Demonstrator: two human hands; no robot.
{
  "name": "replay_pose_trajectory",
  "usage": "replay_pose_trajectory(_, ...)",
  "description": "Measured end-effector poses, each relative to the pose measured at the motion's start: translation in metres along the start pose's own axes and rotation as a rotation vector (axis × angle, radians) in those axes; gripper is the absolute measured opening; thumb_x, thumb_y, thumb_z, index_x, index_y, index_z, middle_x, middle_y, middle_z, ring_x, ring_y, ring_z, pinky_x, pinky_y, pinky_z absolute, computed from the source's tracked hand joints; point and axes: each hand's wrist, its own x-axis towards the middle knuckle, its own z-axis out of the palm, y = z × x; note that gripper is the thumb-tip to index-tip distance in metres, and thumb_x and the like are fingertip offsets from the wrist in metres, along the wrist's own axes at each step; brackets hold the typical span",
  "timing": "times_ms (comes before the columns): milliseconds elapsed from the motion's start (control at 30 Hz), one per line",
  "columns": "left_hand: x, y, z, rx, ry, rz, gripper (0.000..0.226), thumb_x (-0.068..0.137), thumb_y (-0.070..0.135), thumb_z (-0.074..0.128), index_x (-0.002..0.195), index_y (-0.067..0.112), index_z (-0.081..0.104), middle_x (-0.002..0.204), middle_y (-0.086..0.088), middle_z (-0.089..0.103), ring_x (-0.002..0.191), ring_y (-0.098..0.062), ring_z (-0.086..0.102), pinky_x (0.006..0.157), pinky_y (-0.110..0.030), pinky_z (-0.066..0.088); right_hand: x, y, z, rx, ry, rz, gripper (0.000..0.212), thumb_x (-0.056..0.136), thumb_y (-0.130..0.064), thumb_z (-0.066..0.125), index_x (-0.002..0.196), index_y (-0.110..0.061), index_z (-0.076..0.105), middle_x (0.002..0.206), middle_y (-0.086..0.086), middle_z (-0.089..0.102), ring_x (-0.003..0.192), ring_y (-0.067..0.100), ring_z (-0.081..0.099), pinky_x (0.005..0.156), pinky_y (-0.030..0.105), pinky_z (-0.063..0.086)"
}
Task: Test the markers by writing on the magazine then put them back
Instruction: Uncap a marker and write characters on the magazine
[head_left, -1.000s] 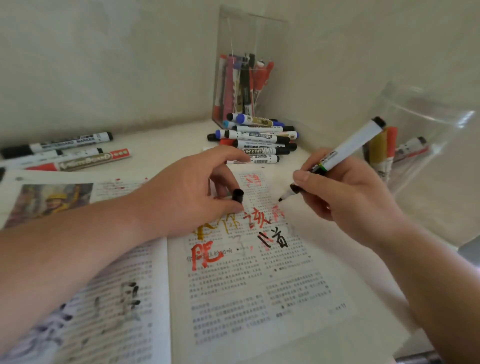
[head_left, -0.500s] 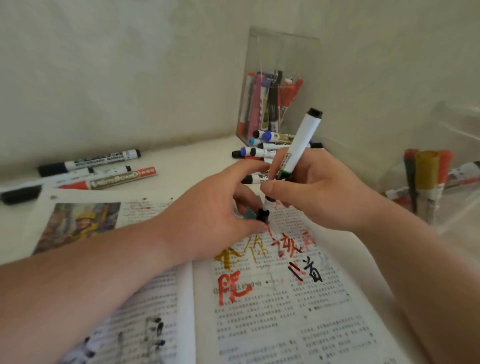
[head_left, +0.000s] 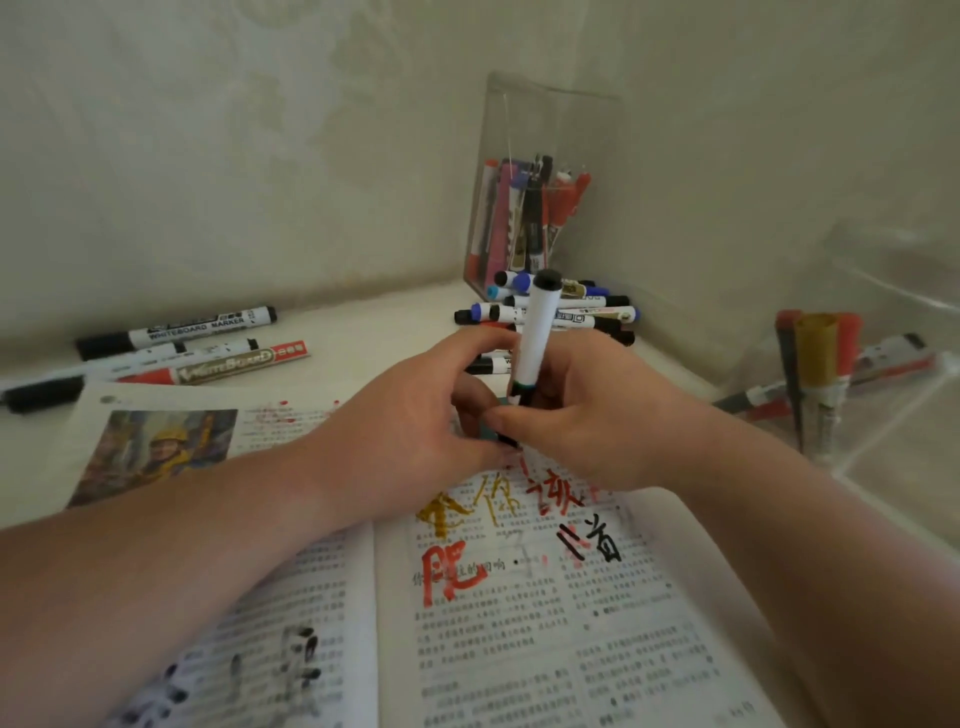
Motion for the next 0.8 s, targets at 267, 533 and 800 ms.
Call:
replay_pose_trajectory(267,0.000,-0.003,-0.001,-0.030,0.070,-0.051,0.036,0.084,0.016,0.078,0.107,0.038,0.062,0.089,0.012,0.068,0.077,0.001,0.062,0.067,-0.009,0.046,0.001,0.014,0.003,0.296,0.489,-0.036,0.032,0.086,-0.032,0.080,0.106,-0.032,0.056,0.067,0.002,0.060,0.057,0.008,0.052,0.055,0.029,0.044)
replay_pose_trajectory(533,0.001,-0.002,-0.006,-0.048,0.159,-0.040,0.020,0.094,0.028,0.069,0.104,0.045,0.065,0.098,0.029,0.066,0.092,0.015,0.059,0.074,-0.002,0.040,0.010,0.023,-0.008,0.812,0.724,0.143,0.007,0.094,-0.014,0.070,0.091,-0.011,0.066,0.080,0.010,0.069,0.063,0.024,0.067,0.050,0.031,0.055)
replay_pose_trajectory(800,0.005,-0.008,-0.009,-0.203,0.273,-0.127,0.020,0.094,0.027,0.070,0.112,0.034,0.075,0.096,0.019,0.074,0.089,0.004,0.067,0.074,-0.010,0.050,0.014,0.036,-0.012,1.038,0.562,0.162,0.009,0.096,-0.009,0.064,0.088,-0.008,0.068,0.067,0.009,0.064,0.054,0.018,0.056,0.043,0.023,0.041)
